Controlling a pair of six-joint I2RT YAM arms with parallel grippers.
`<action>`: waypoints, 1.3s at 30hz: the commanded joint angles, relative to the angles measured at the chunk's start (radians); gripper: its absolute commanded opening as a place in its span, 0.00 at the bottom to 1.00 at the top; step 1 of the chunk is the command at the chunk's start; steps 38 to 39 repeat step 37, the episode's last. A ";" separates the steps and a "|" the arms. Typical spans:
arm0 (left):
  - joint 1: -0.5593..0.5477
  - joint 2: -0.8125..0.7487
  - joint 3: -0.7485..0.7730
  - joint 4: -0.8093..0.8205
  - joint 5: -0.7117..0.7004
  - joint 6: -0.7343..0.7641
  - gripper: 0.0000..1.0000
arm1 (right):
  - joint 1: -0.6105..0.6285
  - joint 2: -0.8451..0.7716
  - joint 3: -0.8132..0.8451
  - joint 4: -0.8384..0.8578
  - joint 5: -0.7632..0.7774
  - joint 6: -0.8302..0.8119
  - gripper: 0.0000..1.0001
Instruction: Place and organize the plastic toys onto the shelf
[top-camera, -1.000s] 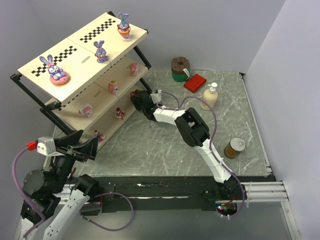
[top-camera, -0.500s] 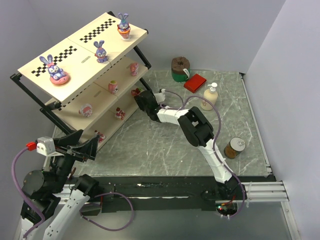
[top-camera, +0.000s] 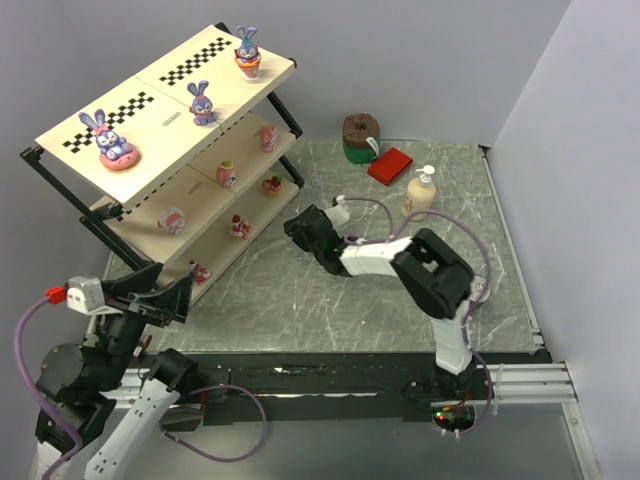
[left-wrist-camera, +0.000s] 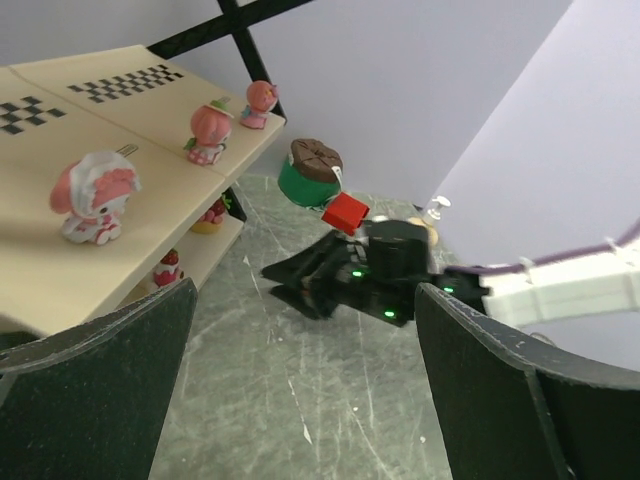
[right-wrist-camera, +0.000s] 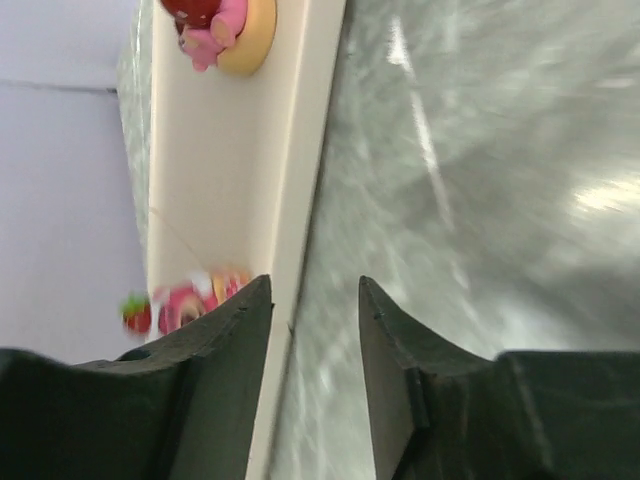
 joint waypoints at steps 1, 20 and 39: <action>0.000 -0.084 0.068 -0.071 -0.074 -0.081 0.96 | -0.008 -0.208 -0.131 0.005 0.030 -0.149 0.55; 0.002 -0.018 0.288 -0.419 -0.091 -0.201 0.96 | 0.152 -0.971 -0.466 -0.510 0.019 -0.539 0.87; 0.005 0.014 0.333 -0.450 -0.028 -0.235 0.96 | 0.150 -1.273 -0.587 -0.581 -0.033 -0.518 0.88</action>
